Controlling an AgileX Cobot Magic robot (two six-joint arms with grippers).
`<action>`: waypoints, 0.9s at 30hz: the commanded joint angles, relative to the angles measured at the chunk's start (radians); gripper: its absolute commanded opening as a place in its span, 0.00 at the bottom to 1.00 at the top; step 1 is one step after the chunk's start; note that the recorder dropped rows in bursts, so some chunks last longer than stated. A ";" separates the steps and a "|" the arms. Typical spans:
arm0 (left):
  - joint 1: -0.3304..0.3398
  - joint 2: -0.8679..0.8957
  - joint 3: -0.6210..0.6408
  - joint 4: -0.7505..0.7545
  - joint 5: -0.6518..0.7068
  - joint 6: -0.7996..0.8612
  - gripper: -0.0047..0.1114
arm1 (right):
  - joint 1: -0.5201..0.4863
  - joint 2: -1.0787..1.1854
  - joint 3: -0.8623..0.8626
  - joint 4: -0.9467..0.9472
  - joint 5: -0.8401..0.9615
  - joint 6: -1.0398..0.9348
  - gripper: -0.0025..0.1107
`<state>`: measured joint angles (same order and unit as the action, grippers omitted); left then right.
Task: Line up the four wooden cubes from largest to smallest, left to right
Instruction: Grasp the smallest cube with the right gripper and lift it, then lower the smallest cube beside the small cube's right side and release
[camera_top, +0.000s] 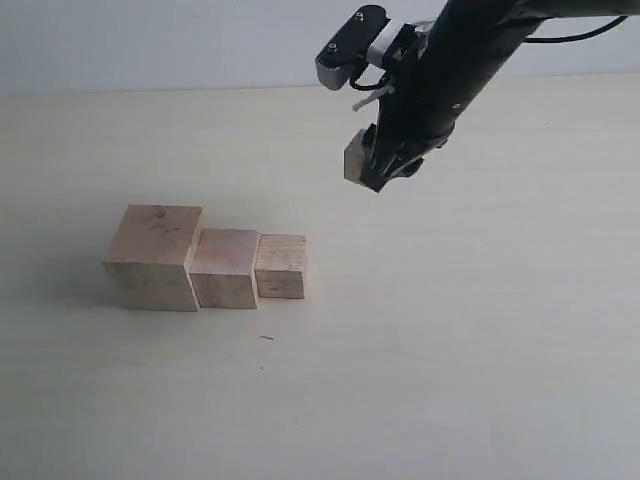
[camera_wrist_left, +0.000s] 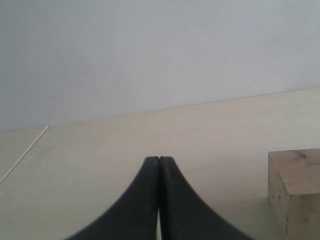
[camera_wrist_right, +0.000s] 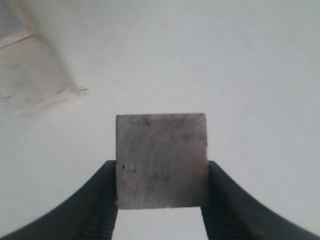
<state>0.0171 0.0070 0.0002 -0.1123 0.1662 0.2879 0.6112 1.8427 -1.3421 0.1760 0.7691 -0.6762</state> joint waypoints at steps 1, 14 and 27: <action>0.001 -0.007 0.000 -0.001 -0.004 -0.002 0.04 | 0.005 -0.049 0.128 0.174 0.021 -0.288 0.03; 0.001 -0.007 0.000 -0.001 -0.004 -0.002 0.04 | 0.075 0.156 0.189 0.240 -0.096 -0.479 0.03; 0.001 -0.007 0.000 -0.001 -0.004 -0.002 0.04 | 0.104 0.217 0.158 0.206 -0.196 -0.494 0.02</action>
<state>0.0171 0.0070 0.0002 -0.1123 0.1662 0.2879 0.7130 2.0249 -1.1737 0.4091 0.6025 -1.1487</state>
